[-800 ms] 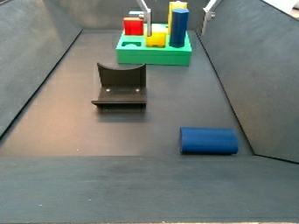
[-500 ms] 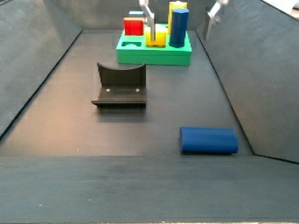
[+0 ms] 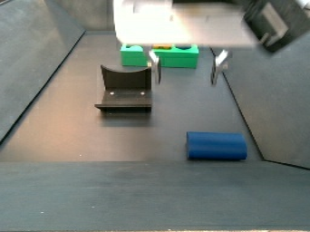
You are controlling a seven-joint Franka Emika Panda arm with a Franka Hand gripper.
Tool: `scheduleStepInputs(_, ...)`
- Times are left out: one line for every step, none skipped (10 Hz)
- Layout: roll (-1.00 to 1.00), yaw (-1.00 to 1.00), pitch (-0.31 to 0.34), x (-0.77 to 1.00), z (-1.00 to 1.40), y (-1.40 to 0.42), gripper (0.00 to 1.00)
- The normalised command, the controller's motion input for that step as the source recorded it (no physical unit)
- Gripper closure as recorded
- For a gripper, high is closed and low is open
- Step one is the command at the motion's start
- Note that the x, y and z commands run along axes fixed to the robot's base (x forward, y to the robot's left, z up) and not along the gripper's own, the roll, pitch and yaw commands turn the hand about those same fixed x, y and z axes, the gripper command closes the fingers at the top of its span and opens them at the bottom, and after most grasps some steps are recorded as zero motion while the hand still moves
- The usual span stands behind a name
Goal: Pick up the oval object. Move up. Place the oval object on the fixture. Regrasp the oval object. Move to above the board. Insert the oval object.
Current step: Pick up the oval object.
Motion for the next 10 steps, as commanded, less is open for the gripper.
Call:
scheduleStepInputs(0.00, -0.99, 0.046, 0.00, -0.57, 0.04, 0.00)
scheduleStepInputs(0.00, -1.00, 0.027, 0.00, -0.53, 0.00, 0.00)
scheduleStepInputs(0.00, -1.00, 0.019, 0.00, -0.51, 0.00, 0.00)
scheduleStepInputs(0.00, -1.00, 0.000, 0.00, -0.36, 0.00, 0.00)
scheduleStepInputs(0.00, 0.00, 0.000, -0.19, -0.05, 0.20, 0.00)
scheduleStepInputs(-0.12, -0.37, -0.054, -0.36, -0.27, 0.40, 0.00)
scheduleStepInputs(0.00, -0.98, 0.000, -0.15, -0.31, 0.00, 0.00)
scheduleStepInputs(0.00, -1.00, 0.000, -0.14, -0.29, 0.00, 0.00)
scheduleStepInputs(0.00, -1.00, 0.000, -0.11, -0.29, 0.00, 0.00)
scheduleStepInputs(0.00, -1.00, 0.000, -0.07, -0.29, 0.00, 0.00)
